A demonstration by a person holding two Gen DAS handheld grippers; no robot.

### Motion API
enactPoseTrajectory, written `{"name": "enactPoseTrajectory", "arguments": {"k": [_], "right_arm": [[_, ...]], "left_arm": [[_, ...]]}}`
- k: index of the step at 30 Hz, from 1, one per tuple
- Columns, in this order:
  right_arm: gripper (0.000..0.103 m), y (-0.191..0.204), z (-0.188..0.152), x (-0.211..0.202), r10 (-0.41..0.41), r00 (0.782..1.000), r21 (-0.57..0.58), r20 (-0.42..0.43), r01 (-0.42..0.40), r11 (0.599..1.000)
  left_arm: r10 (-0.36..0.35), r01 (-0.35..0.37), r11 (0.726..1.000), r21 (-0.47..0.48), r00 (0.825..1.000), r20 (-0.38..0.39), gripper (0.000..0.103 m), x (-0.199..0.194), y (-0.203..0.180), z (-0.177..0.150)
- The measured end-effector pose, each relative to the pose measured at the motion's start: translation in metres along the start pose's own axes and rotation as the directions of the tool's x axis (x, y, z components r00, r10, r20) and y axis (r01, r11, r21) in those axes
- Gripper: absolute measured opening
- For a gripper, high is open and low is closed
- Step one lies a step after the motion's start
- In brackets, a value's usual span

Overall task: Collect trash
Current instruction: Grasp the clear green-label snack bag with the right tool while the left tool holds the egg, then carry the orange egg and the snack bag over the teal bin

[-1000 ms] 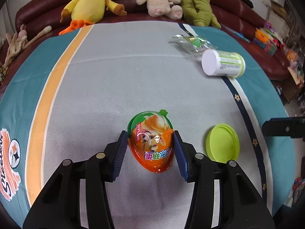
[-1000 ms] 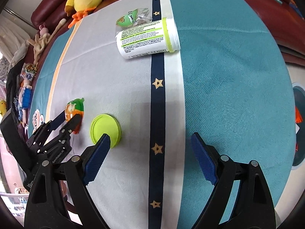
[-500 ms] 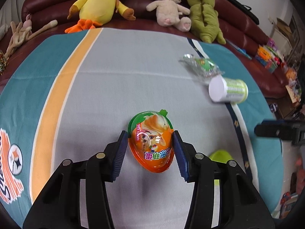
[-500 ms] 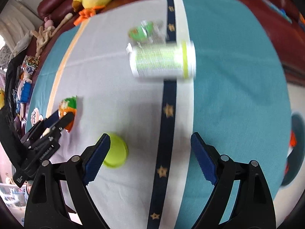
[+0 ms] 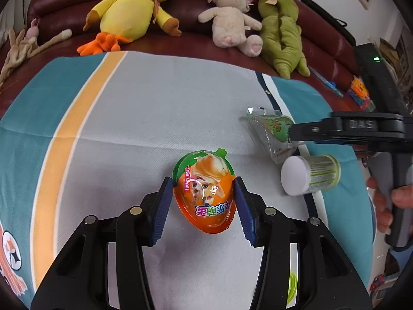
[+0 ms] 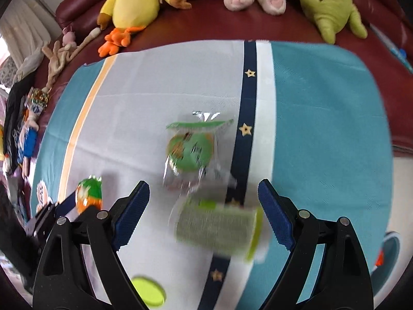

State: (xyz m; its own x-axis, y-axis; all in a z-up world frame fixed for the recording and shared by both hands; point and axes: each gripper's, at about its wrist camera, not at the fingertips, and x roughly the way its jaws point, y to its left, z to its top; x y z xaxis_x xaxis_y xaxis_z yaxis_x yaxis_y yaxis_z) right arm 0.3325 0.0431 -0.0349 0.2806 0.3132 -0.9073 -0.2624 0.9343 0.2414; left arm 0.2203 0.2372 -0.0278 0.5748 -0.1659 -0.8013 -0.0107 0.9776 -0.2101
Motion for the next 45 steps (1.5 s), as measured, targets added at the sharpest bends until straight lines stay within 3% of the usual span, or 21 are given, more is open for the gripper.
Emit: {"name": "enactPoseTrajectory", "arguments": {"k": [5,6,7,10,20,26,37,45], "right_arm": [[0.081,-0.002,0.01,0.031,0.01,1.0,-0.018,-0.026,-0.01,1.0],[0.065,-0.001,0.009,0.033,0.021,0.999,-0.025,-0.026,-0.021,0.999],[0.036,0.0,0.008,0.036,0.034,0.999,-0.032,-0.037,-0.035,0.999],[0.032,0.001,0.005,0.032,0.06,0.998,-0.035,-0.024,-0.061,0.998],[0.029,0.011,-0.017,-0.035,0.091,0.993,-0.066,0.081,-0.085,0.994],[0.029,-0.003,-0.047,-0.082,0.117,0.982,-0.047,0.147,-0.111,0.993],[0.029,-0.093,-0.133,-0.143,0.094,0.973,0.095,0.209,-0.116,0.989],[0.029,-0.18,-0.209,-0.191,0.057,0.954,0.229,0.293,-0.128,0.965]], "left_arm": [[0.014,-0.015,1.0,-0.028,1.0,-0.01,0.049,0.011,0.002,0.001],[0.015,-0.016,0.999,-0.037,1.0,-0.014,0.049,0.013,0.003,0.001],[0.018,-0.019,0.999,-0.043,1.0,-0.017,0.049,0.014,0.003,0.0],[0.026,-0.027,0.999,-0.046,0.999,-0.025,0.049,0.015,0.001,-0.003],[0.018,-0.017,1.0,-0.022,0.999,0.038,0.049,-0.028,-0.022,-0.002],[-0.013,0.011,1.0,0.028,0.997,0.073,0.05,-0.055,-0.059,-0.009],[-0.114,0.112,0.981,0.158,0.994,0.003,0.05,-0.05,-0.167,-0.043],[-0.181,0.2,0.935,0.293,0.979,-0.093,0.05,-0.035,-0.262,-0.071]]}}
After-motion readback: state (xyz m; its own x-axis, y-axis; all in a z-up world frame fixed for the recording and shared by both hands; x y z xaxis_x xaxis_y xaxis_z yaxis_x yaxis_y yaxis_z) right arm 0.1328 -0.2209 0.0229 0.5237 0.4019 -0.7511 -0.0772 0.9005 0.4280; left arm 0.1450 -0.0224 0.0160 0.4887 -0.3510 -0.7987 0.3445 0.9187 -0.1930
